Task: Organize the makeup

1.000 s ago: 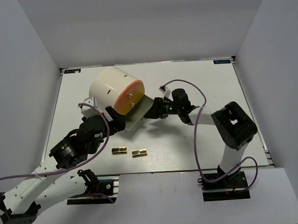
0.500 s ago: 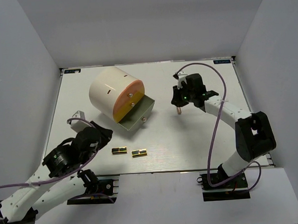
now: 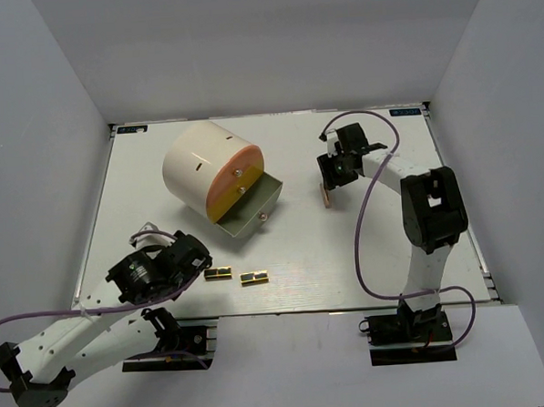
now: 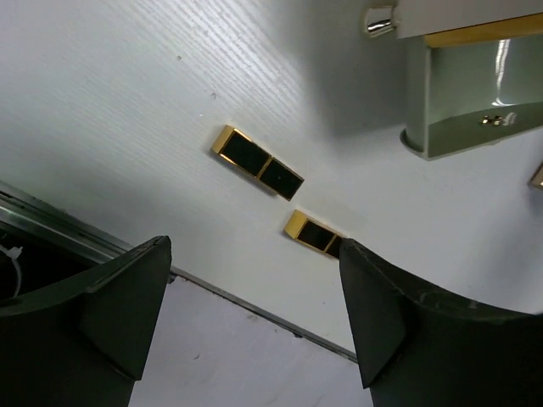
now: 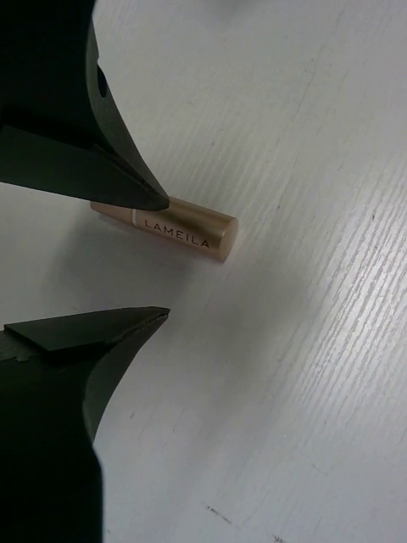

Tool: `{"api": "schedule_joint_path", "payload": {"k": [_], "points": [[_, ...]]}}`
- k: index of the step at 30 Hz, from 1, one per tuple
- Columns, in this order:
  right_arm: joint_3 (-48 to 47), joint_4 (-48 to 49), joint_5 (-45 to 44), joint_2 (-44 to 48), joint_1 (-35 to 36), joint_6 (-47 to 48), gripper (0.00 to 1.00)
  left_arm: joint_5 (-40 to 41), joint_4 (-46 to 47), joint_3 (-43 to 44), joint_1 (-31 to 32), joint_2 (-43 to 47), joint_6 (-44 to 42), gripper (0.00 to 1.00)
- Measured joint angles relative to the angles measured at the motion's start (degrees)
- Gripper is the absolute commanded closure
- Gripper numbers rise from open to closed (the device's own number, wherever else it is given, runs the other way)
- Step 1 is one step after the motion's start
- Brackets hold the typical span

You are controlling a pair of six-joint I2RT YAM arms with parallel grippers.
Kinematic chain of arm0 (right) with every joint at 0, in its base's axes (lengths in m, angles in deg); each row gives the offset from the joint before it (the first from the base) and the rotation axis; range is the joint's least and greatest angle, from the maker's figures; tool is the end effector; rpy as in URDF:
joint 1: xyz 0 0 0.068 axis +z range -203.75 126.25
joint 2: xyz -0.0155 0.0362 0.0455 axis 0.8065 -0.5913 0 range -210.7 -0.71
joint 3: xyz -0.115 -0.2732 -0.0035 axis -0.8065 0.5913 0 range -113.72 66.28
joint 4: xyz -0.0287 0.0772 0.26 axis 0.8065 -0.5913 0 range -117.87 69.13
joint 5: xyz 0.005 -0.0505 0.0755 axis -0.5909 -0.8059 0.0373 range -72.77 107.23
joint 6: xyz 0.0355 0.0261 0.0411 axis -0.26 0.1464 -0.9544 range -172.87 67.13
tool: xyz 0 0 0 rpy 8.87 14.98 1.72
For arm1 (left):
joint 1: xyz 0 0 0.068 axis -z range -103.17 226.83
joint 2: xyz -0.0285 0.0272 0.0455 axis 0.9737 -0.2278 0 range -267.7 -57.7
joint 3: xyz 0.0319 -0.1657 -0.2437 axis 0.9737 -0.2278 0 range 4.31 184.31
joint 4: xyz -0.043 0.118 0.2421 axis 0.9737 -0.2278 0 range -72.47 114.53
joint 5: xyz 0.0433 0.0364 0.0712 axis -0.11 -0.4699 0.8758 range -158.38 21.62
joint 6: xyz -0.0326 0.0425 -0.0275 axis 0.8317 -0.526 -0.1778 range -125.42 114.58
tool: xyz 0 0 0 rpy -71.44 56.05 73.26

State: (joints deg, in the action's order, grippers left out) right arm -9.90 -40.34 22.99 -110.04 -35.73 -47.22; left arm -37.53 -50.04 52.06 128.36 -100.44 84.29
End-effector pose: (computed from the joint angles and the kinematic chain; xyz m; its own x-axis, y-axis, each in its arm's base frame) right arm 0.4127 0.1390 0.2011 -0.7159 -0.3360 -0.6121 -0.4384 0.8986 0.0194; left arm 0.0790 -0.0627 0.2862 -0.5636 -0.6706 -0.4823 -0.5802 0.7370 -0.3467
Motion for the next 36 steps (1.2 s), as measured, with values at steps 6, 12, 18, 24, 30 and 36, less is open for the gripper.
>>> {"api": "schedule_joint_path", "payload": {"k": [6, 12, 18, 24, 30, 36], "points": [[-3.98, -1.42, 0.63, -4.55, 0.07, 1.03, 0.48, -1.53, 0.28, -3.43, 0.00, 1.81, 2.64, 0.07], [-5.18, -2.29, 0.90, -6.67, 0.09, 1.27, 0.51, -2.36, 1.57, -5.07, 0.00, 1.64, 4.17, 0.05], [-5.18, -3.43, 1.46, -7.02, 0.13, 1.49, 0.57, -2.93, 4.13, -5.77, 0.00, -0.74, 4.61, 0.02], [-5.05, -3.98, 3.37, -7.02, -0.07, 2.51, 0.87, -3.74, 7.96, -8.72, 0.00, -2.27, 5.14, 0.02], [-5.07, -7.06, 16.09, -5.22, -0.76, 6.73, 1.00, -4.59, 10.86, -12.48, 0.00, -1.79, 6.38, 0.02], [-7.08, -6.43, 33.48, 3.23, 1.09, 15.80, 1.00, -4.76, 12.11, -13.49, 0.00, -0.46, 6.99, 0.02]]}}
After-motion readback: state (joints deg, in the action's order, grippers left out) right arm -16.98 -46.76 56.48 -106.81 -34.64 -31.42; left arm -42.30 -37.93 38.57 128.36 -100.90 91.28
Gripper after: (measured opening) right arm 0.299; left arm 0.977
